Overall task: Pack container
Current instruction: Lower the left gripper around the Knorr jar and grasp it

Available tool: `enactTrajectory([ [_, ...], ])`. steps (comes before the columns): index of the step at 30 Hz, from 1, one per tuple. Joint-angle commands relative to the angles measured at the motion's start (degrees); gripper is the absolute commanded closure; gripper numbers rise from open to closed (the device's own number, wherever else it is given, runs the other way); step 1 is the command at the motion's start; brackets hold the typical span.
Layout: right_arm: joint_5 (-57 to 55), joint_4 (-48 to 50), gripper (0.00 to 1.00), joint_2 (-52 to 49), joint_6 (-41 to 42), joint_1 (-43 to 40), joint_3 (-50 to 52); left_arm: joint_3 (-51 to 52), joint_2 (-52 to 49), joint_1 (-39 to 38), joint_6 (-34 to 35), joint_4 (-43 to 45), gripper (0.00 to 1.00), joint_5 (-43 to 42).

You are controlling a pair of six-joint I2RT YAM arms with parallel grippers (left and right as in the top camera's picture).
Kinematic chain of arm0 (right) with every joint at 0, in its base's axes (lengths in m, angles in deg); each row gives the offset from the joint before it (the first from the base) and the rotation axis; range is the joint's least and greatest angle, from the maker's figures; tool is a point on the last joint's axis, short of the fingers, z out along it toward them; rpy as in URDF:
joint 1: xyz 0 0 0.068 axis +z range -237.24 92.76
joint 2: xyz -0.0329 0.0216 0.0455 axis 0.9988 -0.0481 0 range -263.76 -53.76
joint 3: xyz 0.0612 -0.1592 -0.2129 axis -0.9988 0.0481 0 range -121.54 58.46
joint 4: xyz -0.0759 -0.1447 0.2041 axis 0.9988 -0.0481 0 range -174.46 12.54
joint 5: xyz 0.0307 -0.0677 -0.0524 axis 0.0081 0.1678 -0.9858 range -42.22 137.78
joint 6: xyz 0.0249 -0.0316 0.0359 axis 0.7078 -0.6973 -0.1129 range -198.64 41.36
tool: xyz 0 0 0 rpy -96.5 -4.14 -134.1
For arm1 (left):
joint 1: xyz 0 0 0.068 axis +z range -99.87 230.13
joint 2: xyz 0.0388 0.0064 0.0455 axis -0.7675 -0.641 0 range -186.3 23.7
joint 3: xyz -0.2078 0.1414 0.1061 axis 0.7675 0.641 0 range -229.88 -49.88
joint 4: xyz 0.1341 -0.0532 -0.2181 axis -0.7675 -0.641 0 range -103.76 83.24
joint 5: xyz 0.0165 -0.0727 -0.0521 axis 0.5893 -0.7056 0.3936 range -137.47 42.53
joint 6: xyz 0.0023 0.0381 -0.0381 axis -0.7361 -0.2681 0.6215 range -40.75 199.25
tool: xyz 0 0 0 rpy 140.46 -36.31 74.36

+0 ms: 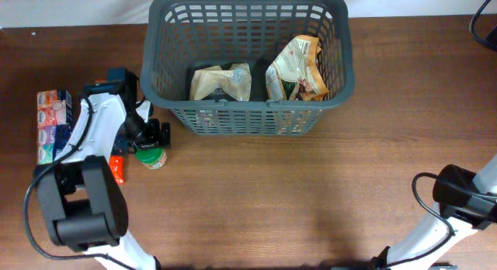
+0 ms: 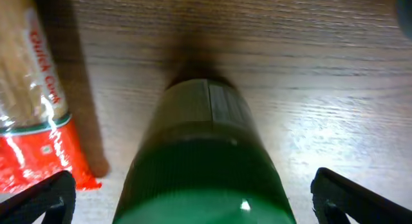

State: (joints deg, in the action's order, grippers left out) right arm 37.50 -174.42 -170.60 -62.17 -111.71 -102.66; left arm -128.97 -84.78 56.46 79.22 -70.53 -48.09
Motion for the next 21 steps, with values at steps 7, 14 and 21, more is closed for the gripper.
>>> enactTrajectory([
  [7, -0.9, -0.3, 0.01, 0.7, 0.1, -0.3, 0.2, -0.9, -0.7, 0.4, -0.9, 1.6, 0.01, 2.2],
  [14, -0.9, -0.3, 0.01, 0.7, 0.1, -0.3, 0.2, -0.9, -0.7, 5.2, -0.9, 1.8, 0.01, 1.5],
  [21, -0.9, -0.3, 0.01, 0.7, 0.1, -0.3, 0.2, -0.9, -0.7, 4.8, -3.0, 2.4, 0.01, 0.0],
])
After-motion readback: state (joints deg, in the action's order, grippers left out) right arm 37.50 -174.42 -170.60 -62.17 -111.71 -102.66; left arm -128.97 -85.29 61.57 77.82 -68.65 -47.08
